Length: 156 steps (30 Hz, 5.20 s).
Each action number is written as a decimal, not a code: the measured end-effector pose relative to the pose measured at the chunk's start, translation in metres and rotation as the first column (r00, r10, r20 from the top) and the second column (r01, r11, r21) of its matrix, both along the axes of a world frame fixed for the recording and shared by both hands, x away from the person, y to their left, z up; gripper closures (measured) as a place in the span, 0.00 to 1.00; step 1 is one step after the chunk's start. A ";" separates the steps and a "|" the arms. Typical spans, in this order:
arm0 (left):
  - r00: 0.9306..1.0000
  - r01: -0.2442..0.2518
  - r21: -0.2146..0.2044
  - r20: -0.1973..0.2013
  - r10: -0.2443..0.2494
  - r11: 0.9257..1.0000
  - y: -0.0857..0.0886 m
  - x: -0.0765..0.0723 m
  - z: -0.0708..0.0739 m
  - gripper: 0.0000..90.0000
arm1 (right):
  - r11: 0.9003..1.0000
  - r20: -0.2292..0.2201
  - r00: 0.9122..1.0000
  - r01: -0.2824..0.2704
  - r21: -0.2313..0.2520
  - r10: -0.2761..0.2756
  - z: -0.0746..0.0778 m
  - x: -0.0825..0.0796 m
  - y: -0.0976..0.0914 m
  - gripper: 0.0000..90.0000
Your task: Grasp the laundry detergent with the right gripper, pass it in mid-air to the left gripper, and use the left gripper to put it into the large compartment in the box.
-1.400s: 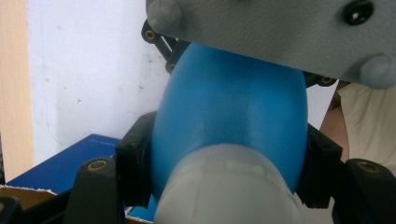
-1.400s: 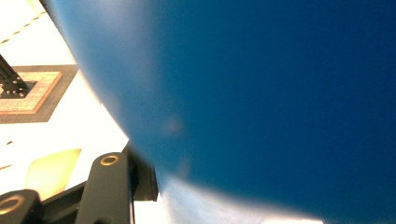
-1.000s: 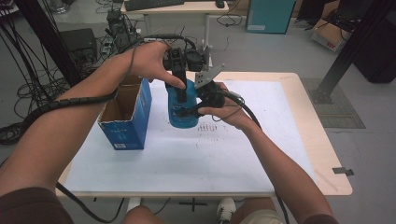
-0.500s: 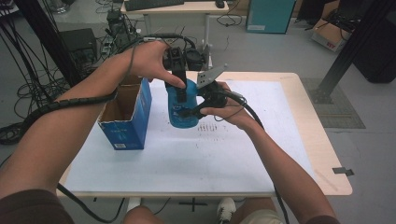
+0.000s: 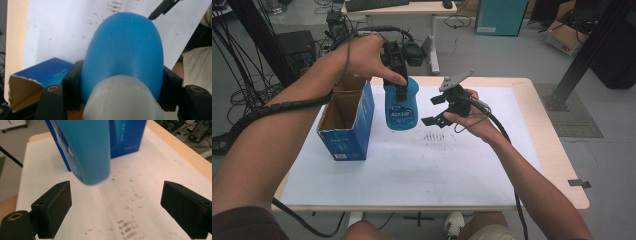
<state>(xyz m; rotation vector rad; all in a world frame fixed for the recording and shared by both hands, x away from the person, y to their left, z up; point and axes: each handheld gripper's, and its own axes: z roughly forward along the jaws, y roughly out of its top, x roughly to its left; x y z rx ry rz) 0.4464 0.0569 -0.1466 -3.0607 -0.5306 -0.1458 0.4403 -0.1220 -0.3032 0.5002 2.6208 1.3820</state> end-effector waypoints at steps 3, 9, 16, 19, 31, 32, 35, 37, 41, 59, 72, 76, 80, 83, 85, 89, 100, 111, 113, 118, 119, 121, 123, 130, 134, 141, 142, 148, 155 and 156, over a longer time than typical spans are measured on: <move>0.999 -0.049 -0.003 0.010 0.049 0.999 0.003 0.003 0.006 0.40 | 1.000 -0.008 1.000 0.020 -0.014 -0.020 0.001 0.002 -0.010 0.09; 0.987 -0.157 -0.020 0.016 0.157 0.987 0.010 0.006 0.021 0.40 | 0.998 -0.040 0.998 0.053 -0.029 -0.054 0.000 -0.001 -0.026 0.08; 0.968 -0.252 -0.029 0.007 0.252 0.967 0.022 0.011 0.041 0.40 | 0.996 -0.043 0.996 0.071 -0.060 -0.074 0.005 -0.008 -0.037 0.08; 0.957 -0.288 -0.034 0.009 0.288 0.957 0.026 0.012 0.050 0.40 | 0.994 -0.039 0.996 0.077 -0.081 -0.080 0.009 -0.010 -0.043 0.08; 0.866 -0.499 -0.028 0.002 0.499 0.866 0.055 0.023 0.071 0.40 | 0.986 0.010 0.994 0.112 -0.122 -0.112 0.028 -0.015 -0.060 0.08; 0.855 -0.519 -0.033 0.005 0.519 0.854 0.059 0.023 0.073 0.40 | 0.986 0.011 0.994 0.111 -0.124 -0.110 0.029 -0.015 -0.062 0.08; 0.813 -0.581 -0.056 0.006 0.582 0.812 0.071 0.023 0.078 0.40 | 0.983 0.011 0.993 0.119 -0.136 -0.118 0.030 -0.015 -0.065 0.08; 0.786 -0.617 -0.059 0.000 0.618 0.785 0.078 0.024 0.080 0.40 | 0.982 0.015 0.993 0.121 -0.144 -0.120 0.030 -0.017 -0.067 0.08; 0.737 -0.673 -0.069 0.019 0.675 0.737 0.092 0.025 0.083 0.40 | 0.980 0.005 0.992 0.129 -0.149 -0.130 0.028 -0.019 -0.067 0.09; 0.529 -0.840 -0.133 0.016 0.849 0.526 0.136 0.024 0.090 0.40 | 0.973 0.021 0.991 0.135 -0.185 -0.134 0.037 -0.029 -0.064 0.09; 0.422 -0.892 -0.175 0.007 0.907 0.417 0.145 0.026 0.091 0.40 | 0.972 0.038 0.990 0.140 -0.188 -0.135 0.044 -0.032 -0.068 0.09; 0.403 -0.901 -0.173 0.008 0.915 0.398 0.148 0.027 0.089 0.40 | 0.972 0.043 0.990 0.138 -0.188 -0.133 0.044 -0.032 -0.068 0.09; 0.381 -0.910 -0.172 0.012 0.924 0.377 0.152 0.026 0.087 0.40 | 0.971 0.042 0.990 0.141 -0.195 -0.136 0.045 -0.033 -0.068 0.09; 0.374 -0.912 -0.171 0.022 0.927 0.372 0.155 0.026 0.086 0.40 | 0.970 0.044 0.989 0.145 -0.193 -0.139 0.046 -0.033 -0.068 0.09; 0.365 -0.915 -0.175 0.023 0.931 0.364 0.159 0.025 0.085 0.40 | 0.971 0.045 0.989 0.144 -0.191 -0.138 0.047 -0.034 -0.068 0.09; 0.351 -0.920 -0.178 0.017 0.936 0.348 0.162 0.024 0.083 0.40 | 0.970 0.051 0.989 0.146 -0.195 -0.139 0.048 -0.034 -0.069 0.09; 0.350 -0.917 -0.198 0.023 0.937 0.347 0.164 0.023 0.080 0.40 | 0.967 0.060 0.988 0.153 -0.204 -0.144 0.050 -0.037 -0.071 0.09; 0.335 -0.921 -0.203 0.030 0.942 0.334 0.167 0.024 0.075 0.40 | 0.970 0.058 0.989 0.144 -0.195 -0.135 0.052 -0.038 -0.069 0.09; 0.331 -0.922 -0.201 0.030 0.943 0.330 0.169 0.023 0.073 0.40 | 0.970 0.058 0.989 0.145 -0.196 -0.136 0.053 -0.038 -0.069 0.09; 0.327 -0.925 -0.193 0.034 0.944 0.327 0.171 0.023 0.068 0.40 | 0.970 0.056 0.989 0.148 -0.192 -0.140 0.053 -0.039 -0.070 0.09; 0.327 -0.925 -0.192 0.033 0.944 0.327 0.171 0.023 0.067 0.40 | 0.970 0.054 0.989 0.149 -0.191 -0.141 0.054 -0.039 -0.070 0.09; 0.322 -0.928 -0.189 0.027 0.946 0.321 0.172 0.023 0.065 0.40 | 0.971 0.055 0.988 0.150 -0.184 -0.142 0.054 -0.039 -0.071 0.09; 0.321 -0.928 -0.192 0.029 0.947 0.320 0.173 0.023 0.062 0.41 | 0.972 0.057 0.988 0.148 -0.184 -0.140 0.055 -0.039 -0.071 0.09; 0.316 -0.930 -0.191 0.019 0.948 0.314 0.175 0.023 0.057 0.41 | 0.971 0.062 0.988 0.152 -0.183 -0.143 0.057 -0.040 -0.073 0.09; 0.316 -0.931 -0.188 0.016 0.949 0.314 0.174 0.023 0.052 0.40 | 0.973 0.069 0.988 0.146 -0.176 -0.136 0.059 -0.039 -0.073 0.09; 0.312 -0.933 -0.184 0.013 0.950 0.309 0.174 0.022 0.046 0.40 | 0.973 0.068 0.988 0.148 -0.178 -0.138 0.058 -0.041 -0.074 0.09; 0.314 -0.932 -0.184 0.013 0.949 0.311 0.174 0.022 0.045 0.40 | 0.972 0.067 0.988 0.149 -0.180 -0.139 0.058 -0.041 -0.075 0.09; 0.316 -0.933 -0.178 0.013 0.949 0.313 0.176 0.022 0.037 0.40 | 0.972 0.068 0.988 0.148 -0.180 -0.138 0.059 -0.041 -0.077 0.09; 0.329 -0.928 -0.184 0.014 0.944 0.326 0.176 0.022 0.029 0.40 | 0.970 0.060 0.987 0.159 -0.184 -0.150 0.058 -0.041 -0.081 0.09; 0.329 -0.928 -0.183 0.011 0.944 0.325 0.176 0.022 0.028 0.41 | 0.970 0.059 0.987 0.159 -0.184 -0.151 0.057 -0.041 -0.081 0.09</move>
